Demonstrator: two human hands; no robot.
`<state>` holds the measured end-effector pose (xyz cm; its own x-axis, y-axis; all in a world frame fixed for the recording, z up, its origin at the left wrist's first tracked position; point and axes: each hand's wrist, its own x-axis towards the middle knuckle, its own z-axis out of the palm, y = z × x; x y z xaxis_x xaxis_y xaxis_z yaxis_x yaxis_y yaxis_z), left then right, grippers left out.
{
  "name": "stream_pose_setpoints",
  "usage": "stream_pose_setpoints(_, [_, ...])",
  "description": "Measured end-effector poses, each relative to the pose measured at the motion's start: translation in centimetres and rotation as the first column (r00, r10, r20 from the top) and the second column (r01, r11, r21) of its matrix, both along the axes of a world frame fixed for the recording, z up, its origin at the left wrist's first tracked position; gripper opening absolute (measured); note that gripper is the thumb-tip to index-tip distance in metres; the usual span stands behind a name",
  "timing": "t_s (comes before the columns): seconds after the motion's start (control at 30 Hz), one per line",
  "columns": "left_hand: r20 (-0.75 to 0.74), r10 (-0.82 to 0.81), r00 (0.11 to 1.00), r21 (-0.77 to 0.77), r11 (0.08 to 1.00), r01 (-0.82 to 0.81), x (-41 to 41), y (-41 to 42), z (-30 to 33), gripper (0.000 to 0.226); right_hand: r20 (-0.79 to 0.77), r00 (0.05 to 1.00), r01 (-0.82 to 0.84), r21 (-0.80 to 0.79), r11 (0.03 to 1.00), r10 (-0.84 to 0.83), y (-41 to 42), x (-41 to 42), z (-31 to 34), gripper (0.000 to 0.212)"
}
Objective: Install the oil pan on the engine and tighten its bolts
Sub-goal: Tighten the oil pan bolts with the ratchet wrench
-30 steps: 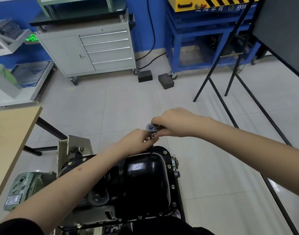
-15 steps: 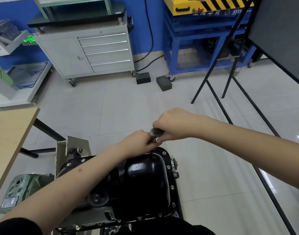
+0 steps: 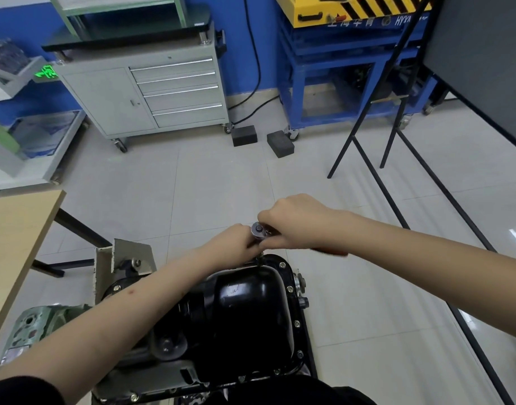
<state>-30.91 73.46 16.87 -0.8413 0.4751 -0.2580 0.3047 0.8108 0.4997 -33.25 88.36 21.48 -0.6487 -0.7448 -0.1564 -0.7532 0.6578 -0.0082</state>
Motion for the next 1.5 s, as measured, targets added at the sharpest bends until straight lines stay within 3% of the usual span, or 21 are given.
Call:
stream_pose_setpoints(0.17, [0.087,-0.05,0.995,-0.016,0.999,0.052,0.1,0.2,-0.1,0.026,-0.084,0.968,-0.231,0.074,0.97,0.237,0.0,-0.2,0.6,0.02])
stream_pose_setpoints(0.23, [0.114,-0.024,0.993,-0.027,0.999,0.027,0.0,0.2,0.0,0.027,-0.075,0.984,-0.161,0.053,0.986,0.164,-0.1,-0.1,0.7,0.021])
stream_pose_setpoints(0.33, [0.071,0.044,0.996,-0.049,0.998,-0.04,0.1,-0.1,0.0,0.033,-0.028,1.0,-0.009,0.037,0.999,0.01,-0.3,0.6,0.4,0.042])
stream_pose_setpoints(0.4, [0.042,0.031,0.999,-0.052,0.998,-0.029,0.3,-0.2,0.0,0.031,-0.007,1.0,0.016,0.028,0.999,-0.016,-0.2,0.8,0.2,0.038])
stream_pose_setpoints(0.5, [0.043,-0.026,0.999,-0.03,0.999,0.027,0.4,0.0,-0.2,0.025,-0.09,0.986,-0.134,0.049,0.99,0.138,-0.1,0.6,0.3,0.02])
stream_pose_setpoints(0.57, [0.063,-0.037,0.997,-0.01,0.999,0.038,0.3,0.0,-0.3,0.024,-0.173,0.952,-0.239,0.088,0.967,0.252,-0.2,0.4,0.4,0.019])
stream_pose_setpoints(0.63, [0.122,-0.014,0.992,0.003,1.0,0.014,0.2,-0.1,-0.3,0.026,-0.165,0.963,-0.202,0.08,0.976,0.213,-0.3,0.3,0.6,0.017])
stream_pose_setpoints(0.73, [0.172,0.042,0.984,-0.005,0.999,-0.041,0.2,-0.5,-0.2,0.024,-0.093,0.994,-0.048,0.046,0.998,0.052,-0.6,0.9,0.5,0.039])
stream_pose_setpoints(0.8, [0.156,0.048,0.987,-0.008,0.999,-0.048,0.3,-0.4,-0.2,0.027,-0.058,0.998,-0.019,0.039,0.999,0.022,-0.7,1.2,0.3,0.041])
stream_pose_setpoints(0.9, [0.144,0.043,0.989,0.022,0.999,-0.046,0.4,-0.1,-0.5,0.025,-0.097,0.988,-0.119,0.057,0.991,0.124,-0.6,1.1,0.5,0.023])
stream_pose_setpoints(1.0, [0.176,0.014,0.984,0.041,0.999,-0.021,0.1,0.0,-0.6,0.03,-0.182,0.952,-0.23,0.096,0.968,0.244,-0.7,0.6,0.6,0.019])
stream_pose_setpoints(1.07, [0.202,0.006,0.979,0.02,1.0,-0.01,-0.1,-0.2,-0.7,0.025,-0.169,0.967,-0.176,0.094,0.98,0.19,-0.8,0.7,0.8,0.021])
stream_pose_setpoints(1.13, [0.214,0.042,0.976,0.007,0.999,-0.045,0.0,-0.5,-0.7,0.024,-0.111,0.991,-0.07,0.088,0.994,0.08,-1.0,1.0,0.7,0.039])
stream_pose_setpoints(1.2, [0.205,0.06,0.977,0.011,0.998,-0.064,0.2,-0.6,-0.8,0.023,-0.069,0.997,-0.027,0.083,0.996,0.033,-1.2,1.3,0.4,0.039])
stream_pose_setpoints(1.3, [0.157,0.015,0.987,0.062,0.998,-0.025,0.2,-0.2,-0.8,0.024,-0.111,0.986,-0.116,0.086,0.99,0.125,-1.0,1.2,0.5,0.022])
stream_pose_setpoints(1.4, [0.172,-0.013,0.985,0.069,0.998,0.001,-0.1,-0.1,-0.6,0.028,-0.221,0.941,-0.23,0.134,0.964,0.255,-1.0,0.8,0.7,0.021])
stream_pose_setpoints(1.5, [0.201,0.001,0.98,0.016,1.0,-0.004,-0.1,-0.4,-0.9,0.022,-0.179,0.969,-0.15,0.124,0.981,0.171,-1.2,1.0,1.0,0.023])
